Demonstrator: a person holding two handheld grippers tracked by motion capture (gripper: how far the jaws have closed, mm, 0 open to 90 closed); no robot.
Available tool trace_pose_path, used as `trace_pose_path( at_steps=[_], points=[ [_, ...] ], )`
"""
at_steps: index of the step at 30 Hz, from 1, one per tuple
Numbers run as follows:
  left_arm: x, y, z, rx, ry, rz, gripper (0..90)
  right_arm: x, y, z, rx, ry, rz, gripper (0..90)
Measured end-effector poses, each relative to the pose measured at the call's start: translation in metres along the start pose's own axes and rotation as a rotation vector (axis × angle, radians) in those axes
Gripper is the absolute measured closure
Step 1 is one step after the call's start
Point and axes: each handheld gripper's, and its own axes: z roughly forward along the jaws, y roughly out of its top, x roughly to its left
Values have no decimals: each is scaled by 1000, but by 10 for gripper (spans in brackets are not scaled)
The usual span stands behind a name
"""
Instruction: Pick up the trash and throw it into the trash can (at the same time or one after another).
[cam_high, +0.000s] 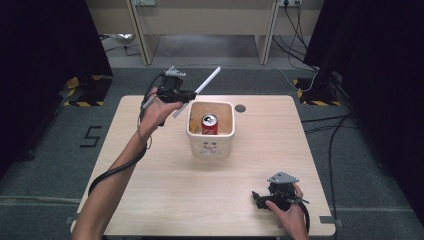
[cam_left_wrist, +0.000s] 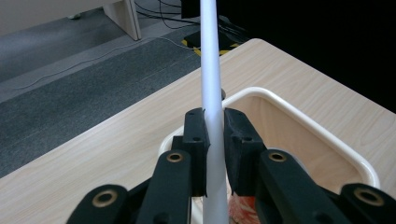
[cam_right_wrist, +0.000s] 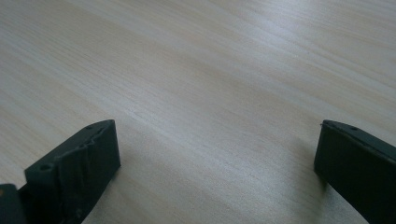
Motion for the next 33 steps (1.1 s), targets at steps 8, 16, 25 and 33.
trace_pose_path(
  at_steps=[8, 16, 25, 33],
  points=[
    [-13, 8, 10, 4, -21, 19, 790, 0, 0, 0, 3, 0, 1, 5],
    [-21, 10, 23, 11, -40, 16, 790, 0, 0, 0, 2, 0, 1, 6],
    [-23, 7, 39, 24, -43, -2, 789, 0, 0, 0, 2, -2, -3, 8],
    [-22, 1, 51, 42, -38, -11, 789, 0, 0, 0, 3, -3, -3, 7]
  ],
)
